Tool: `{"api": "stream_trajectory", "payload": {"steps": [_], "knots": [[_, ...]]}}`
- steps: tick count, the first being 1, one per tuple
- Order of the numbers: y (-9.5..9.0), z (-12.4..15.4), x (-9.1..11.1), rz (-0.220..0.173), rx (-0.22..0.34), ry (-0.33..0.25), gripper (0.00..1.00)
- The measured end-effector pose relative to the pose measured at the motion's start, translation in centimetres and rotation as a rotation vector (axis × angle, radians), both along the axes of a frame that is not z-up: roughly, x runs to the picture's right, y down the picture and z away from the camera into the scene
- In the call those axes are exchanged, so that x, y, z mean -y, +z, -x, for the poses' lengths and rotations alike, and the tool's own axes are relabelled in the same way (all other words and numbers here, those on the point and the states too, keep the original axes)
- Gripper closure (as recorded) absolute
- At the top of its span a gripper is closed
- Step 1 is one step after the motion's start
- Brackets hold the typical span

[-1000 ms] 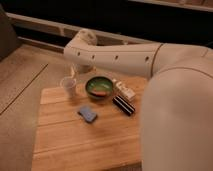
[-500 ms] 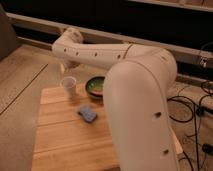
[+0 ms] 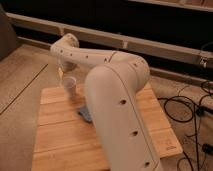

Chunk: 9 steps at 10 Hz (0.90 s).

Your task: Pick up the ceramic cup

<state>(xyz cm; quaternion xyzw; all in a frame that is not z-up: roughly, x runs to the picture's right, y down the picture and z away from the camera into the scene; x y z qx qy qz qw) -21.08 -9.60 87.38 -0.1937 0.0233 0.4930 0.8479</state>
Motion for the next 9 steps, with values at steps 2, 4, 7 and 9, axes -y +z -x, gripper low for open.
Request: {"api": "stream_trajectory", "payload": {"steps": [2, 4, 7, 9], "knots": [[1.6, -0.9, 0.1, 0.029, -0.033, -0.001, 0.35], [3.0, -1.4, -1.1, 0.080, -0.055, 0.022, 0.35], [4.8, -1.6, -3.1, 0.165, -0.068, 0.064, 0.35], [5.9, -1.9, -4.6, 0.218, -0.077, 0.069, 0.38]]}}
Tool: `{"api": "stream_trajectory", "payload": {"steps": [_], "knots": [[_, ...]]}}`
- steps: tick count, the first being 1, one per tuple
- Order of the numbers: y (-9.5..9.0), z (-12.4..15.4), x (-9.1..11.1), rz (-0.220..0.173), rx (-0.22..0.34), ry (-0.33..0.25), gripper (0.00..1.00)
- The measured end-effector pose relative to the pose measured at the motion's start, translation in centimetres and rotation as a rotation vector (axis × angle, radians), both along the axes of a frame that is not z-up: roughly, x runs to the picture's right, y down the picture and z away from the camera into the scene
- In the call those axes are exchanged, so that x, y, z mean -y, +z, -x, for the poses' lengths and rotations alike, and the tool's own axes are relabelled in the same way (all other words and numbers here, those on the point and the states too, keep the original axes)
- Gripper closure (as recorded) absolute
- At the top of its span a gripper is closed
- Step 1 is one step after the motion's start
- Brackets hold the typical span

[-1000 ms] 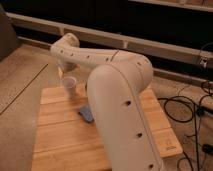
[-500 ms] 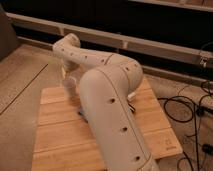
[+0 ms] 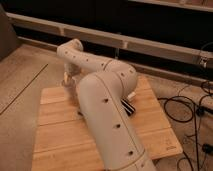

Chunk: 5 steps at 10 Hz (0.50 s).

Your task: Pick up the ceramic cup

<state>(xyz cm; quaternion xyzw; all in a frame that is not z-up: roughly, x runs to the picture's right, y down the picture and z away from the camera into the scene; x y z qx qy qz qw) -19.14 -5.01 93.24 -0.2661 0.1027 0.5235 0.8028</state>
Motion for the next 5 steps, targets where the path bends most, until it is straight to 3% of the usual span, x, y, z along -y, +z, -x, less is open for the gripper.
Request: {"api": "stream_trajectory", "payload": {"steps": [3, 5], "knots": [[1.41, -1.25, -1.67, 0.084, -0.006, 0.035, 0.68], [1.03, -0.69, -1.16, 0.107, 0.036, 0.048, 0.88]]}}
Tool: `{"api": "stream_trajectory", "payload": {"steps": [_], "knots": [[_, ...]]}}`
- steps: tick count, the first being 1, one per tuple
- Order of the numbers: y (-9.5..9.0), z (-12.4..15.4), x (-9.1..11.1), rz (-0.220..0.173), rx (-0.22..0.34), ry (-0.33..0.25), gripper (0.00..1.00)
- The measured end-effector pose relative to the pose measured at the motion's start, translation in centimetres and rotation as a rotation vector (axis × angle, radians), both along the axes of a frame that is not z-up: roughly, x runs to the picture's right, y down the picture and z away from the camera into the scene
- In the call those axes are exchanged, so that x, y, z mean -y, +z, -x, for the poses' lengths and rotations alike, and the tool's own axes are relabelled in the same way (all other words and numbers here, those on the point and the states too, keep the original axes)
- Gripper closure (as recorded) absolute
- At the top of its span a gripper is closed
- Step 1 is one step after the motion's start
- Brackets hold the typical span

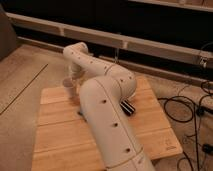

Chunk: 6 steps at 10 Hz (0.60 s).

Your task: Pick up the ceramic cup

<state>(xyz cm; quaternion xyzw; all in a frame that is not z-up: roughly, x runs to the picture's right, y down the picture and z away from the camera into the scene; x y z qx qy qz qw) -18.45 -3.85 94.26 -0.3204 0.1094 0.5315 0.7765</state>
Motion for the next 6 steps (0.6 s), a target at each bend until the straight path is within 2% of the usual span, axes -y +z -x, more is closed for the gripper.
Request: {"api": "stream_trajectory", "payload": {"steps": [1, 2, 5, 6], "knots": [[-0.3, 0.4, 0.7, -0.005, 0.022, 0.001, 0.96], [-0.7, 0.8, 1.5, -0.015, 0.043, -0.001, 1.00], [-3.5, 2.6, 5.4, -0.085, 0.116, -0.022, 1.00], [-5.0, 3.0, 6.9, -0.118, 0.137, -0.026, 1.00]]}}
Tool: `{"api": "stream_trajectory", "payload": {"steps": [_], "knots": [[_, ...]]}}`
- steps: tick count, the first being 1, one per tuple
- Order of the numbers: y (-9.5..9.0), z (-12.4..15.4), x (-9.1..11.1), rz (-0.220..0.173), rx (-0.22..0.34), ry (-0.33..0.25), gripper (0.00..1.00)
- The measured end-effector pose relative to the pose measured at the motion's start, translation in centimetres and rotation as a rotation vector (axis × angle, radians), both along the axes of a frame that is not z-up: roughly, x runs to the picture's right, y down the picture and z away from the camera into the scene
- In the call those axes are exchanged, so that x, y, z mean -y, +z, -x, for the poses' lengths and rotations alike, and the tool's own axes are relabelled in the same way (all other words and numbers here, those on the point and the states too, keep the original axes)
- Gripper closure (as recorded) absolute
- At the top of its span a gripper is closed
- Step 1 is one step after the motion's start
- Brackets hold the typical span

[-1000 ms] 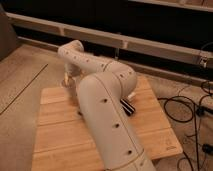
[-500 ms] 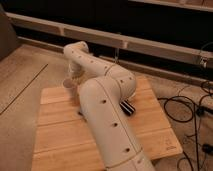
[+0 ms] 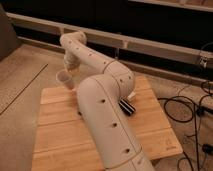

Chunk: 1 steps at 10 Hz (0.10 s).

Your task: Pick up the ceramic cup

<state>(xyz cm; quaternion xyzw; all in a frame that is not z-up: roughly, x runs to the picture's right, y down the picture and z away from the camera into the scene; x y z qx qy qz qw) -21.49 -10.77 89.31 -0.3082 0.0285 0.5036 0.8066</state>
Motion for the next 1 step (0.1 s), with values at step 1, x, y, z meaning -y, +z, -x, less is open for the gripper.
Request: {"api": "stream_trajectory", "payload": {"steps": [1], "knots": [[-1.26, 0.29, 1.10, -0.024, 0.015, -0.001, 1.00]]}}
